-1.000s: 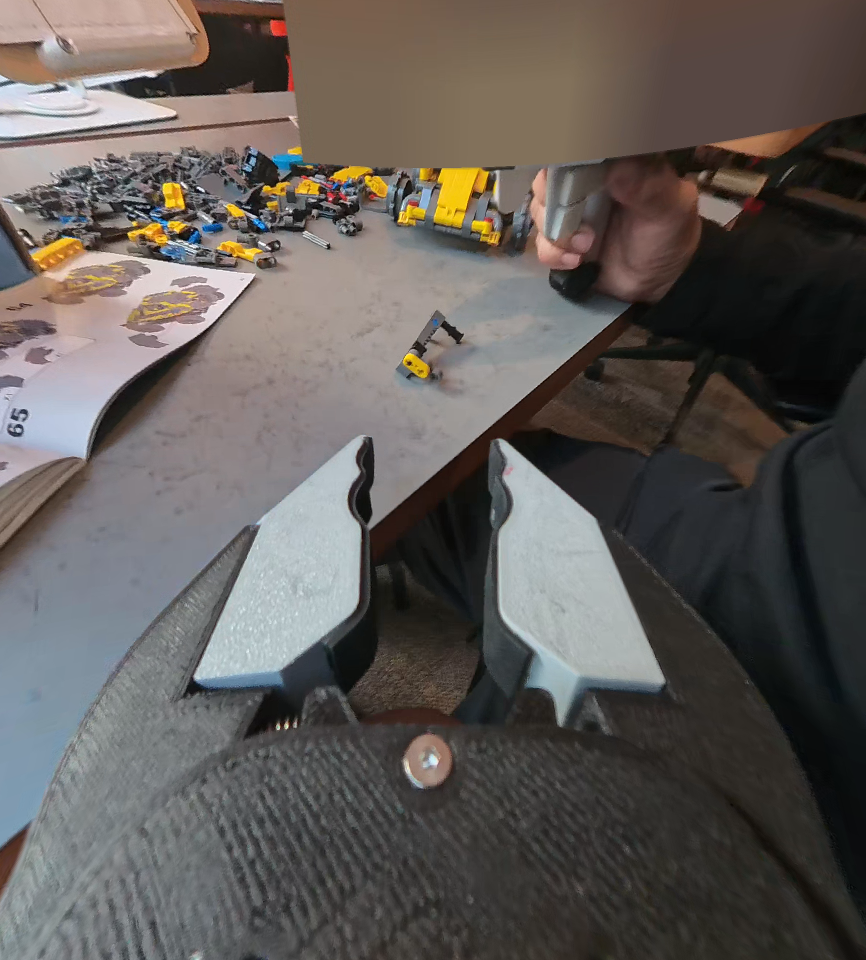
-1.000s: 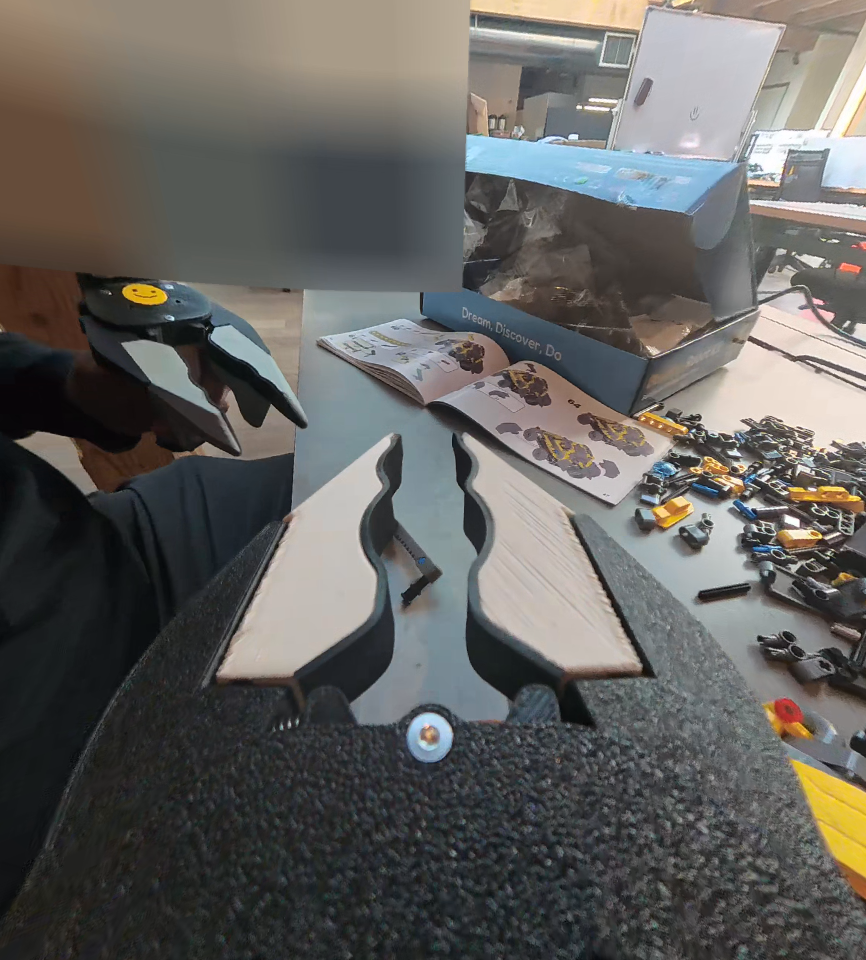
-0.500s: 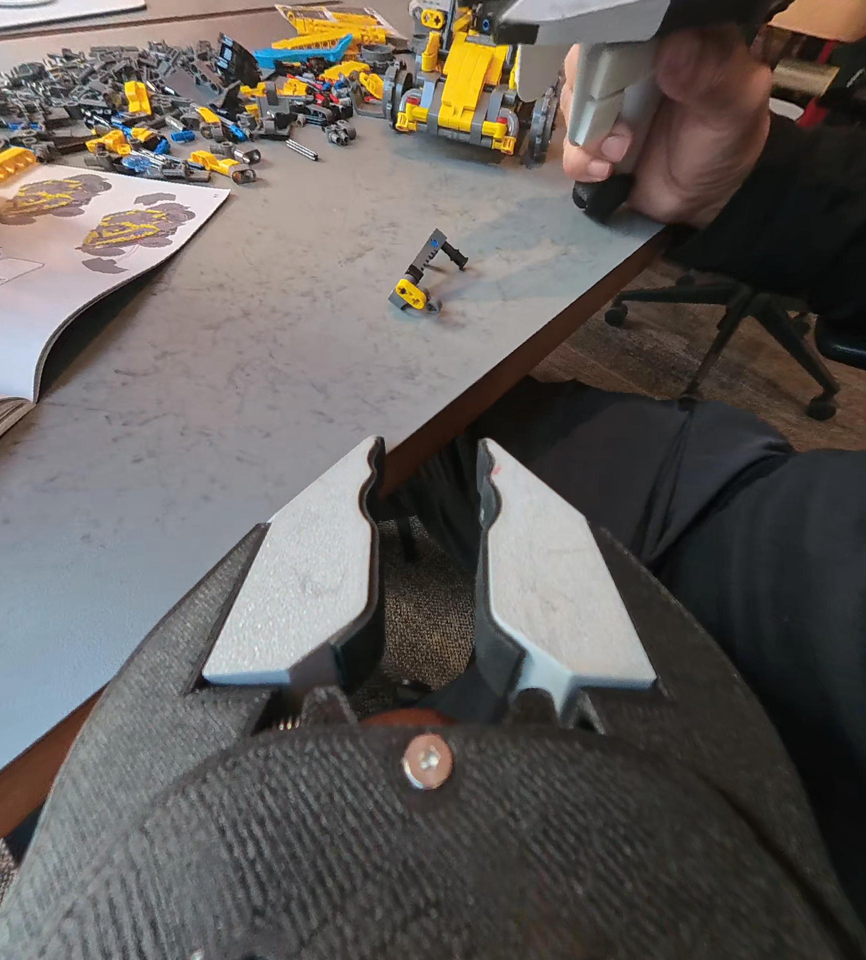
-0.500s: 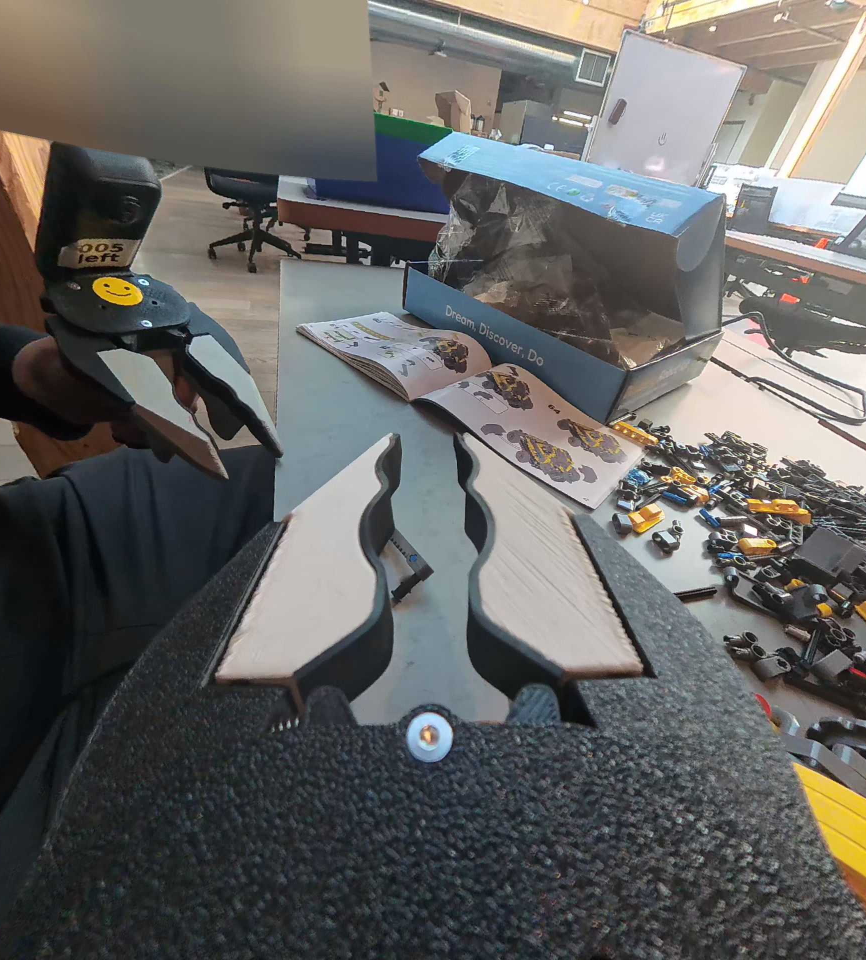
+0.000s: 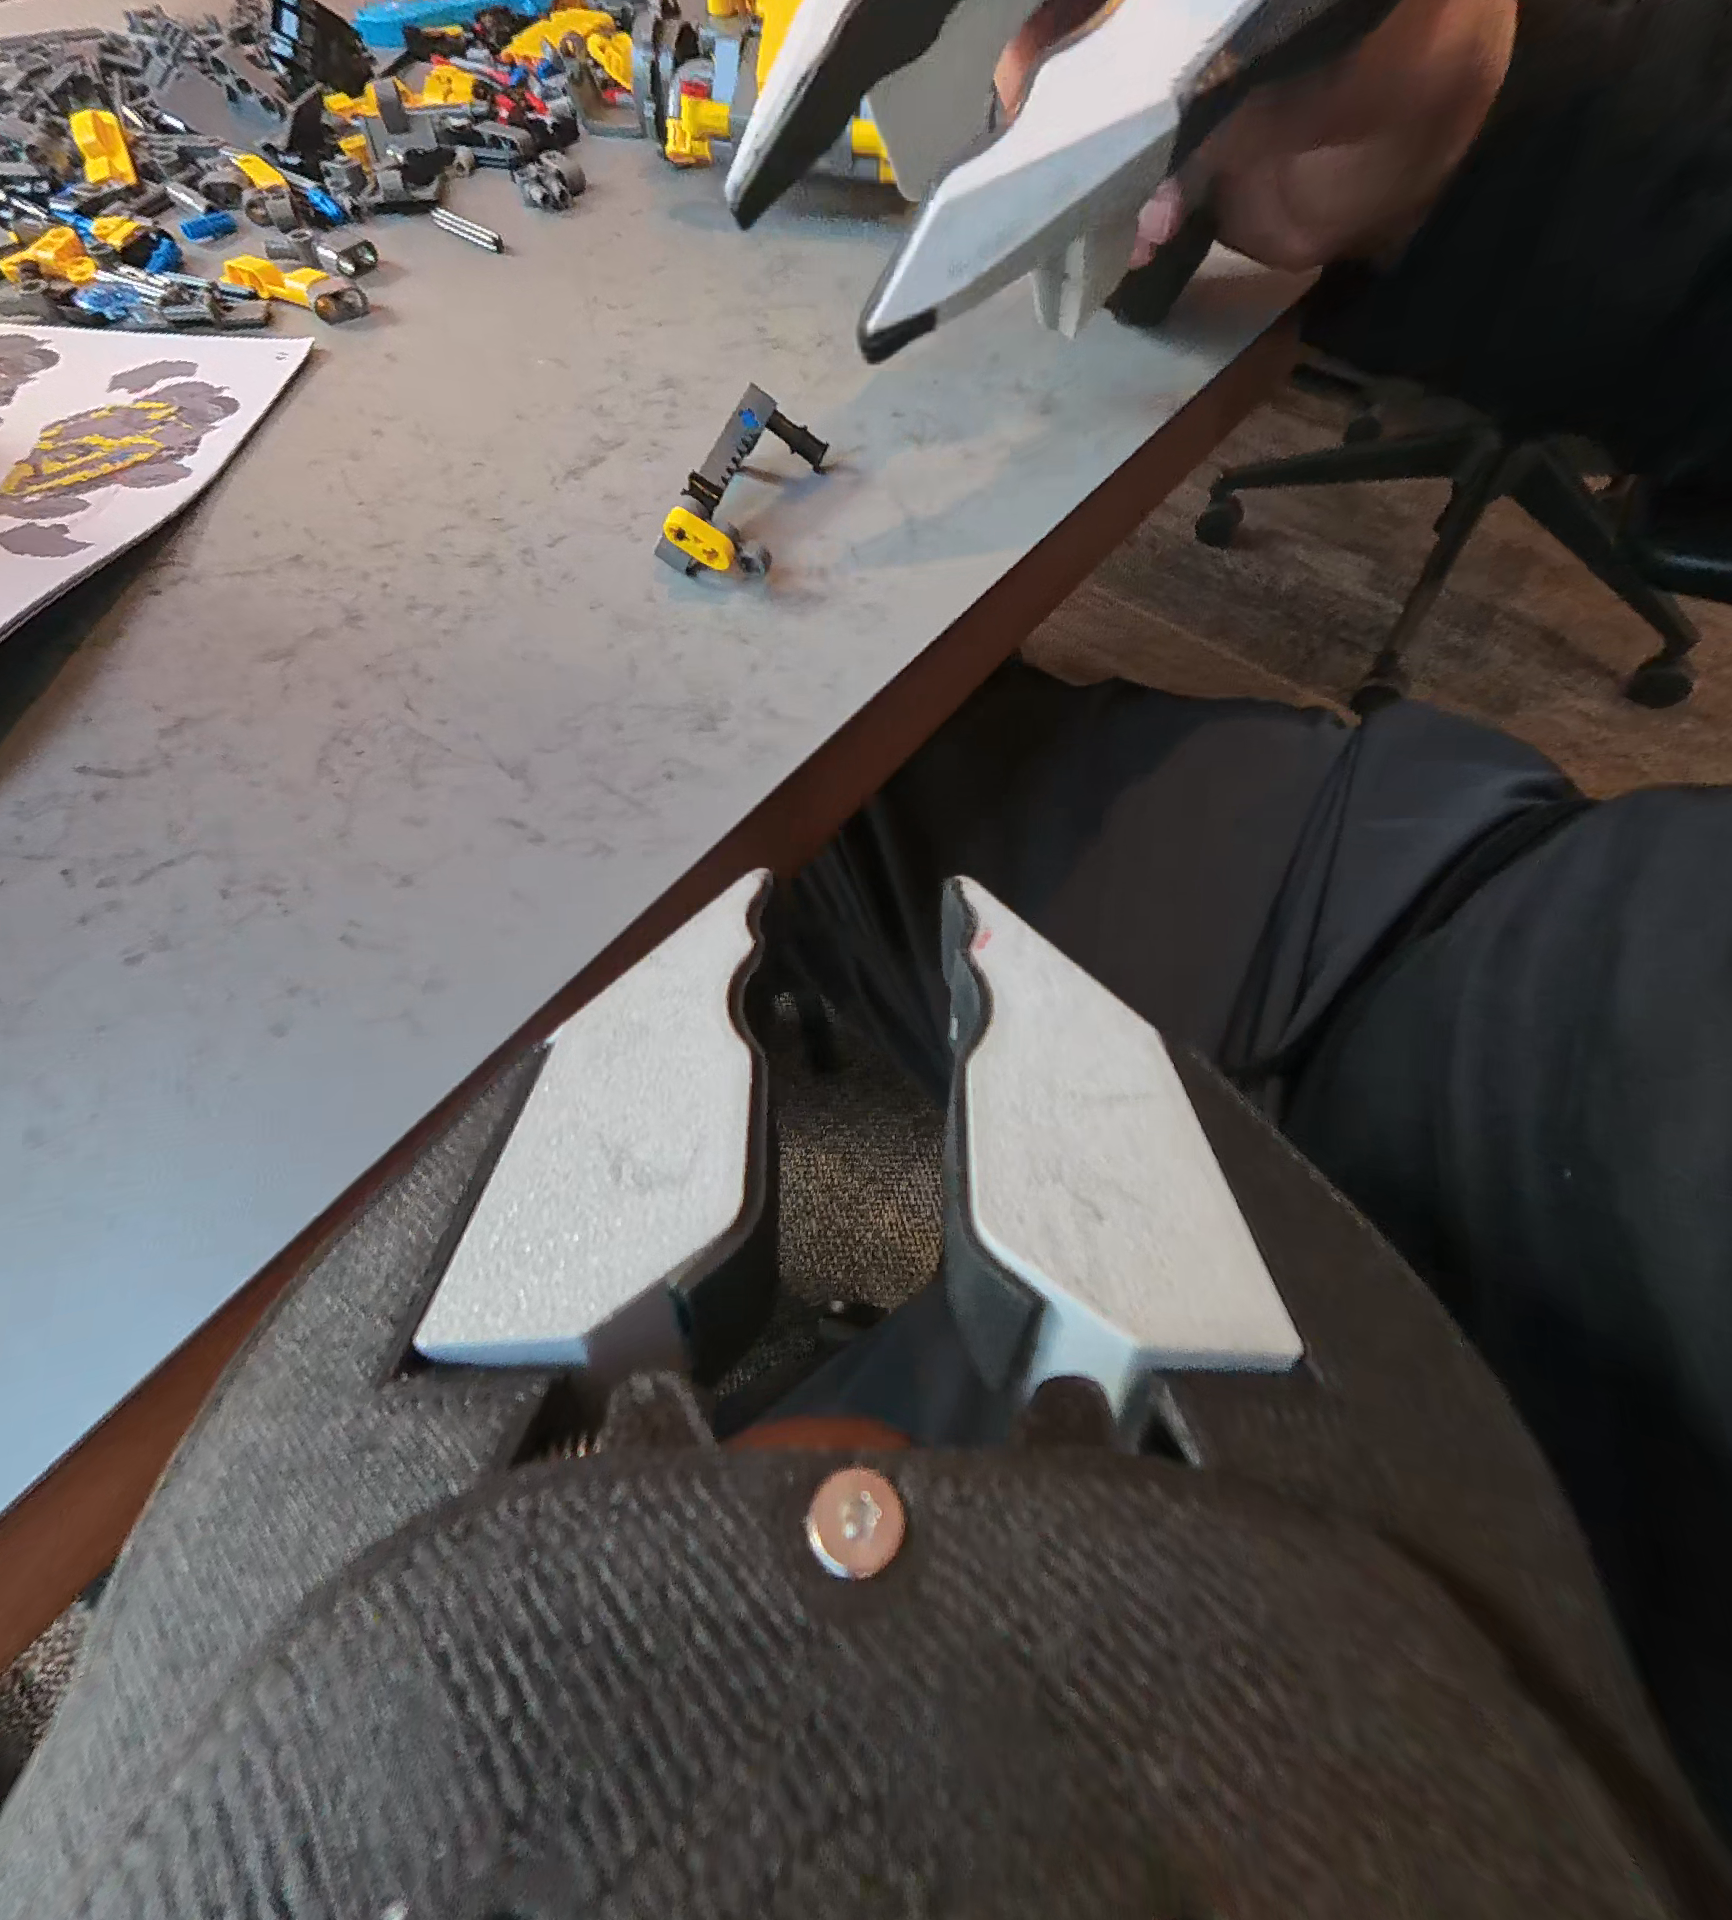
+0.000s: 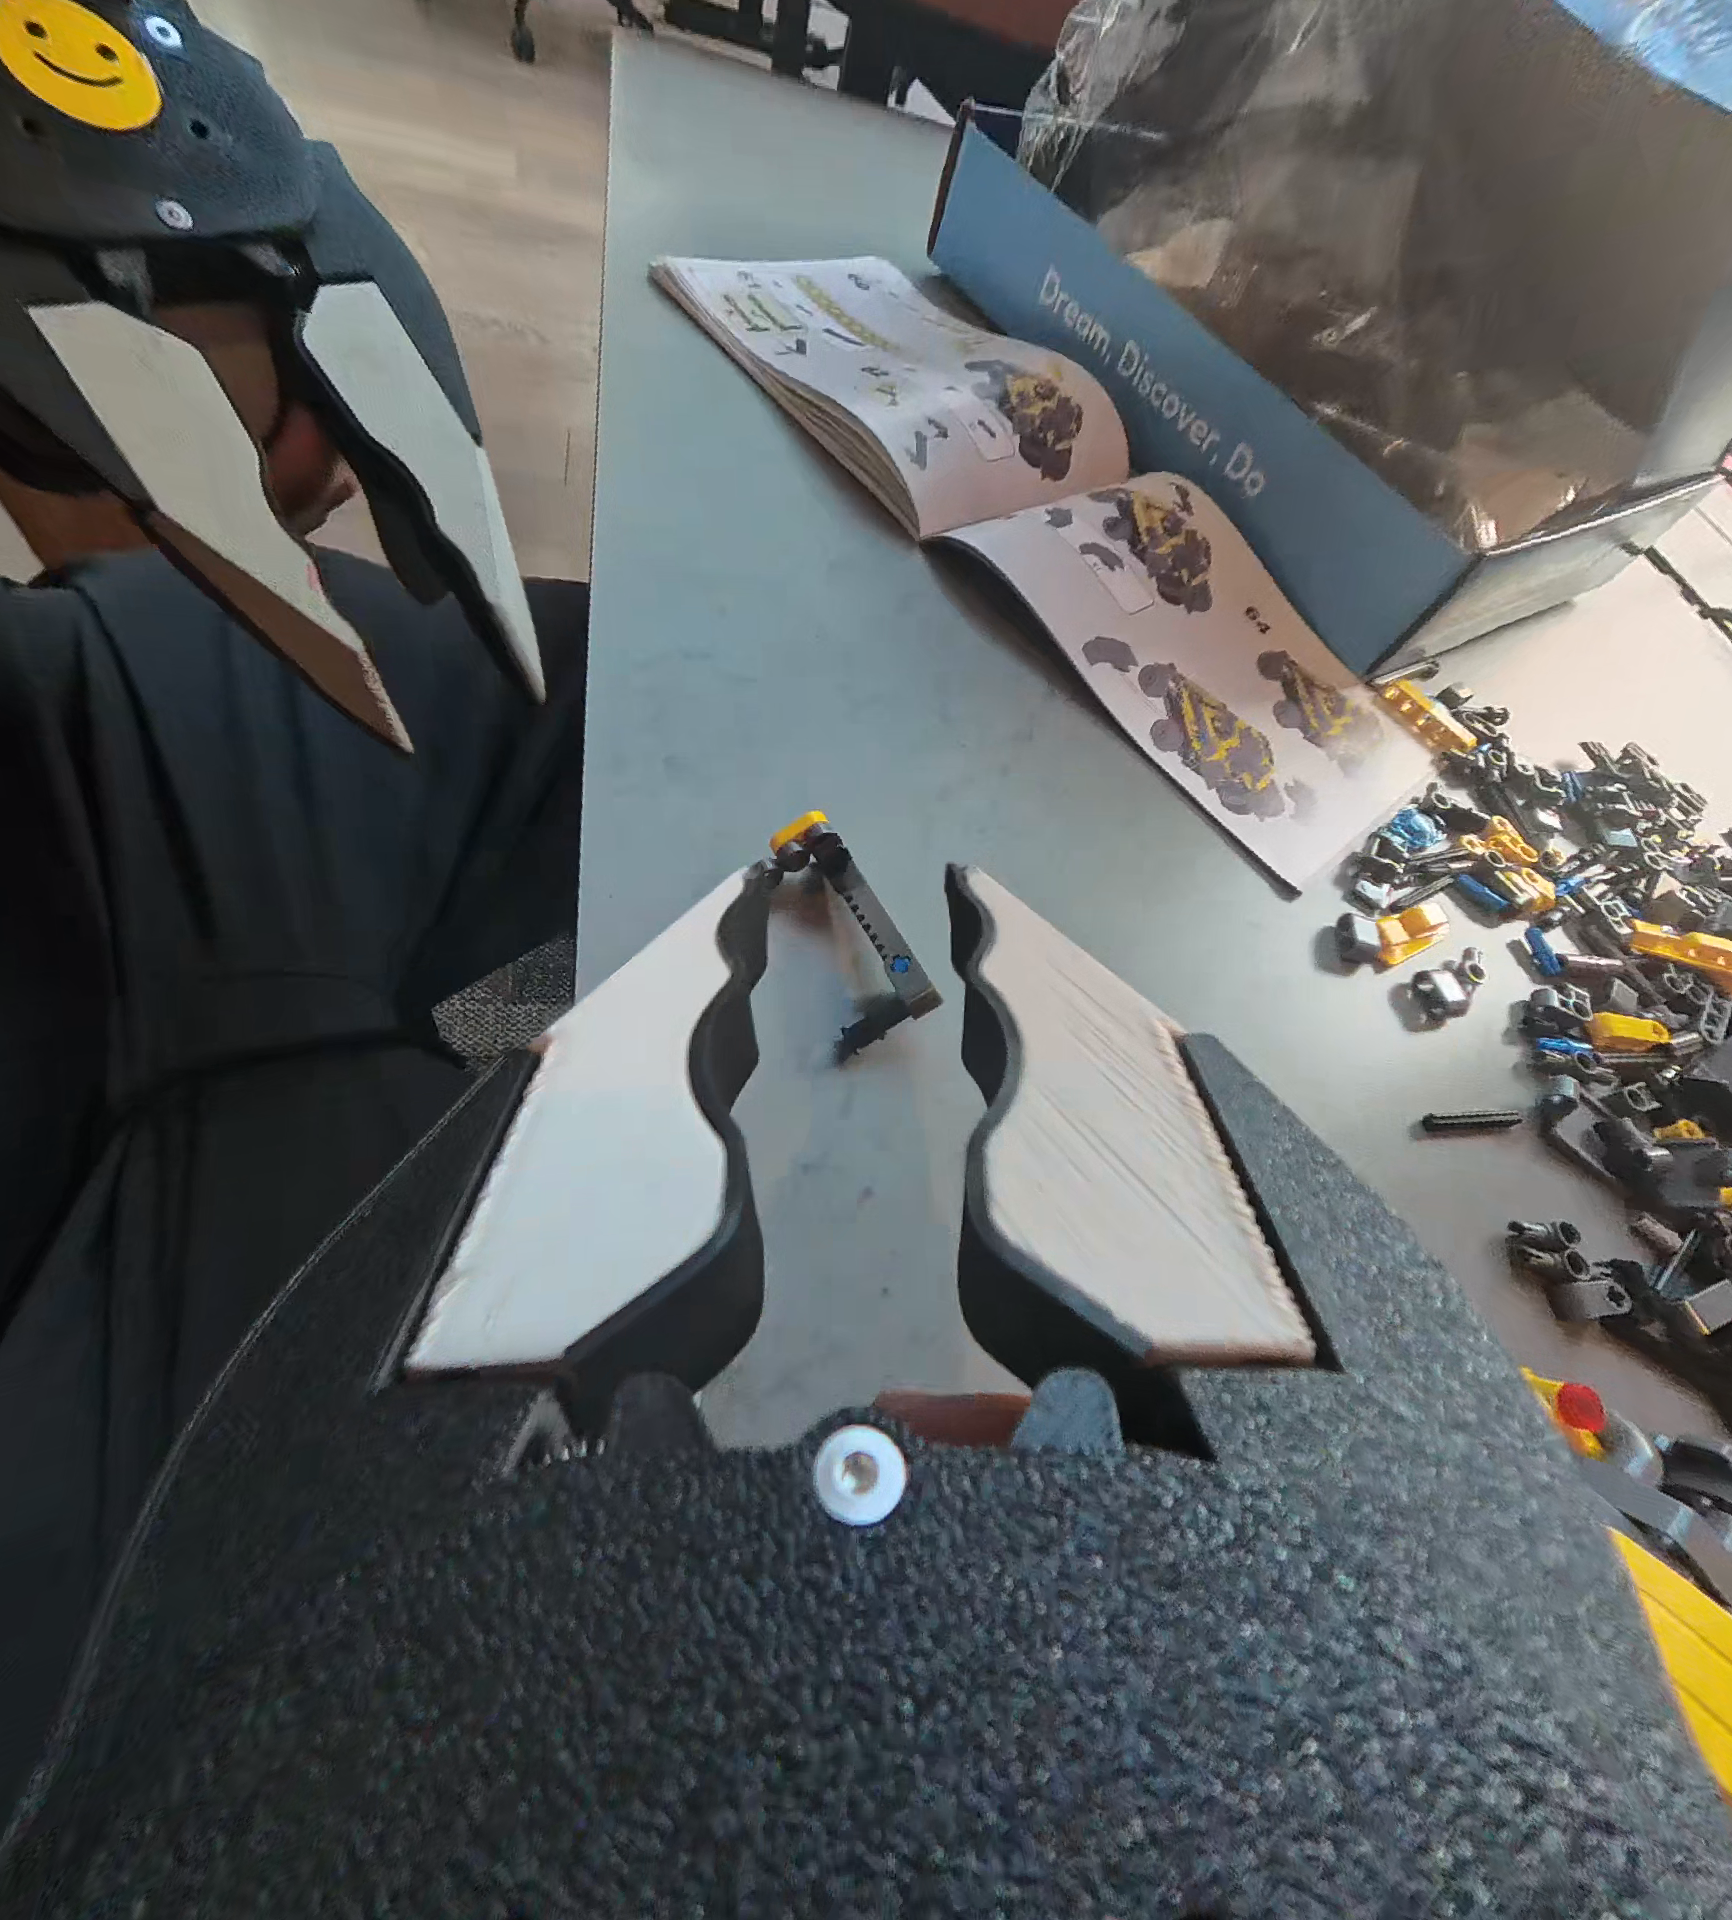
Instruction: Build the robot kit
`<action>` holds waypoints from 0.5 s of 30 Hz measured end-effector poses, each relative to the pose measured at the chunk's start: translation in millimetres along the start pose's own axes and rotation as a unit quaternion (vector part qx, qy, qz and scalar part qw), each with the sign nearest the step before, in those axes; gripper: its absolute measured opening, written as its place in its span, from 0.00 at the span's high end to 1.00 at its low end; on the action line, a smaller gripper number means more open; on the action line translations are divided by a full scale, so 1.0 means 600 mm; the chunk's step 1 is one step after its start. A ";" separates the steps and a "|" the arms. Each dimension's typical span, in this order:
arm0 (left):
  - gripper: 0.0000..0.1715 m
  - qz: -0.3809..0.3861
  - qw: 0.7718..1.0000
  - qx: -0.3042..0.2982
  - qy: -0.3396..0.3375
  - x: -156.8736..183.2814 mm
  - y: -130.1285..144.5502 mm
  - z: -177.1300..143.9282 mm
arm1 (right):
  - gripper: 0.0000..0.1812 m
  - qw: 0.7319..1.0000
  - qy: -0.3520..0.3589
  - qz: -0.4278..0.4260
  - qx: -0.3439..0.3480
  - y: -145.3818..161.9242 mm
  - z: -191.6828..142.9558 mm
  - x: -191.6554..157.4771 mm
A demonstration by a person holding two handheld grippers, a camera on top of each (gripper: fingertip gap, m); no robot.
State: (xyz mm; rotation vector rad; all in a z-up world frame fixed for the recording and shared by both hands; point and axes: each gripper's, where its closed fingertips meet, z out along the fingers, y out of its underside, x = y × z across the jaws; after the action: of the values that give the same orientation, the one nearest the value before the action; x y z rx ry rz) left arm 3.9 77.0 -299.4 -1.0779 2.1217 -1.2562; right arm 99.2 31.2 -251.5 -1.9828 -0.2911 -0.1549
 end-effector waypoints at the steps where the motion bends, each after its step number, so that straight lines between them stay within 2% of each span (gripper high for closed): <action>1: 0.84 0.004 1.000 -0.003 0.001 0.001 0.003 0.000 | 0.82 1.000 -0.002 0.002 -0.003 0.001 0.002 0.000; 8: 0.85 -0.003 1.000 0.004 0.016 -0.004 0.005 -0.009 | 0.81 0.999 -0.027 0.012 -0.012 0.007 0.004 -0.002; 13: 0.85 -0.023 0.999 0.009 0.022 -0.014 0.003 -0.006 | 0.82 0.999 -0.036 0.022 0.013 -0.002 -0.008 0.000; 15: 0.80 -0.036 0.999 0.015 0.033 -0.011 0.000 -0.003 | 0.83 0.998 -0.043 0.039 0.036 -0.013 -0.023 -0.001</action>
State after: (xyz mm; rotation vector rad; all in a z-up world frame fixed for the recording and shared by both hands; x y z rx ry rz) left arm 6.6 83.3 -298.6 -1.1242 2.1208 -1.3710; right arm 96.7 21.7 -238.8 -1.9290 -0.2706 -0.0088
